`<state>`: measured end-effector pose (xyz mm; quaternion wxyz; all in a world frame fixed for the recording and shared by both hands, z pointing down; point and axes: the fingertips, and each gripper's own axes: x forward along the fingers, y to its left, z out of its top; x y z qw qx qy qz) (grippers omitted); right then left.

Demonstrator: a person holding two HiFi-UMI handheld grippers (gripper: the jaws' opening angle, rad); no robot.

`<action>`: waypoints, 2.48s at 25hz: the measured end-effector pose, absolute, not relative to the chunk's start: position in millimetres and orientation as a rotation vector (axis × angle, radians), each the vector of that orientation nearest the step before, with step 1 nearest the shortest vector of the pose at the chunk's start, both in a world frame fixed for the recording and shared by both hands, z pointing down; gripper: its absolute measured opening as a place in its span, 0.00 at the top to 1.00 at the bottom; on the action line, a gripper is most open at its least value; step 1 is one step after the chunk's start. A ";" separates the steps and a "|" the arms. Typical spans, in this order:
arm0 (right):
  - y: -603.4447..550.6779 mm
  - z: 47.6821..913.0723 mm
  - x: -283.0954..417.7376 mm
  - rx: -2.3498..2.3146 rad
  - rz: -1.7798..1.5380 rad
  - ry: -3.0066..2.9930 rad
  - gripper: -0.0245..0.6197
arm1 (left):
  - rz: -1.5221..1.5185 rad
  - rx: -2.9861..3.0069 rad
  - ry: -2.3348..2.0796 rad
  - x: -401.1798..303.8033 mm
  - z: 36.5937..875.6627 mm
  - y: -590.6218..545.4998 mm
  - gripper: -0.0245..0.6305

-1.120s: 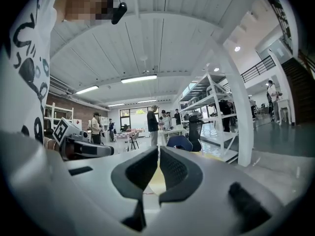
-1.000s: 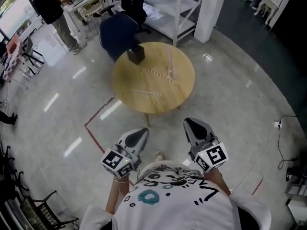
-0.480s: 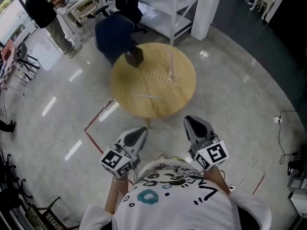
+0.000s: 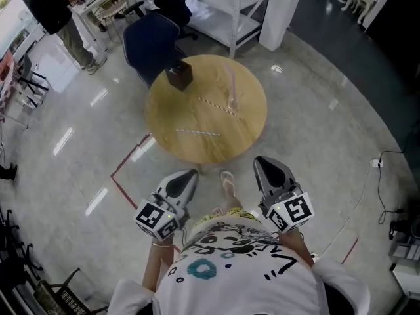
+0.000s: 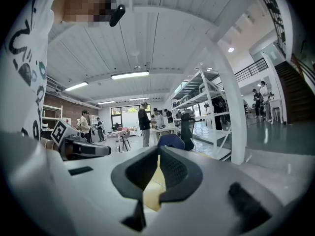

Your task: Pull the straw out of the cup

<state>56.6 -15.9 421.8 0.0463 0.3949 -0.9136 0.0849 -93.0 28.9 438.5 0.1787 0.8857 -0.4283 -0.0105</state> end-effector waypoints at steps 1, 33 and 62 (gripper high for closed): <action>-21.4 423.6 57.1 1.205 0.260 -2.786 0.92 | -0.026 2.502 -1.212 -93.1 440.2 24.4 0.94; -277.8 449.6 50.0 0.928 0.272 -2.783 0.92 | -0.074 2.351 -1.523 -125.5 440.1 -207.0 0.94; -345.4 505.8 13.4 0.907 0.283 -2.612 0.91 | 0.066 2.349 -1.345 -128.8 485.2 -265.0 0.94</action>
